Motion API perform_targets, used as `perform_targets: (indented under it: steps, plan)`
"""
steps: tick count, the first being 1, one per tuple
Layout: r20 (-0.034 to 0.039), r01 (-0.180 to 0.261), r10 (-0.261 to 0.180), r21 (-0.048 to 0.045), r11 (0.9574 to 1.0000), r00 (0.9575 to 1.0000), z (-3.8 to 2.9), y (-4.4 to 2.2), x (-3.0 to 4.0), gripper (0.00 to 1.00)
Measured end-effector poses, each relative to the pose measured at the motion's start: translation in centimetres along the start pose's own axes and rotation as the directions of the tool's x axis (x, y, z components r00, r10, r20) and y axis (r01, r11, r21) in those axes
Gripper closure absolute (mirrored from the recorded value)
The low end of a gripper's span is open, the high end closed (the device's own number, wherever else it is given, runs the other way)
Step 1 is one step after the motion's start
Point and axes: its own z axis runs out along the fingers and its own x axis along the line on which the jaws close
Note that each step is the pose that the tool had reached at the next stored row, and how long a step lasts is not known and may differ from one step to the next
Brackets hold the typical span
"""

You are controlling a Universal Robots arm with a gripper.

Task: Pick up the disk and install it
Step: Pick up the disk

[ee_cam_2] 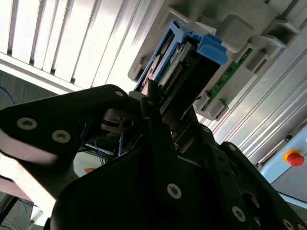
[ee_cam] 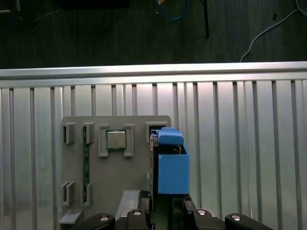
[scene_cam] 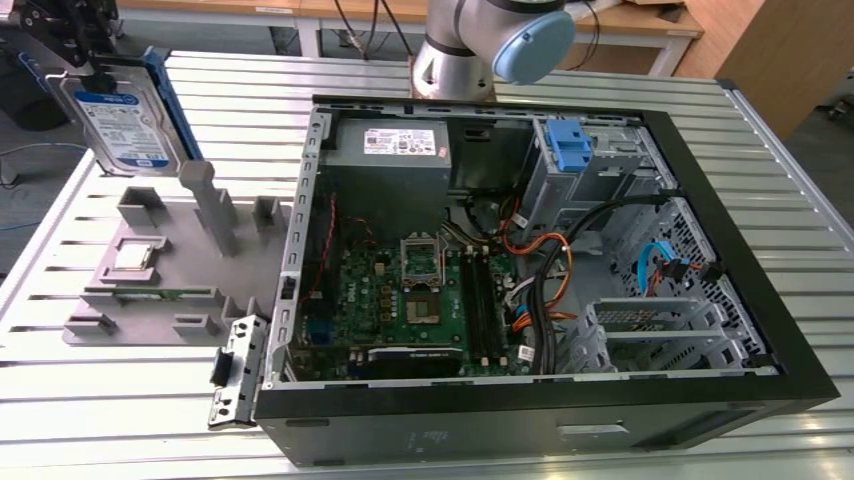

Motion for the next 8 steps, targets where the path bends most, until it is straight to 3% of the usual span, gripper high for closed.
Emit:
perform_targets:
  steps: [8]
  plan:
    - [-0.0001, 0.000, 0.000, -0.0003, 1.0000, 1.0000, -0.23, 0.00, -0.01, 0.65]
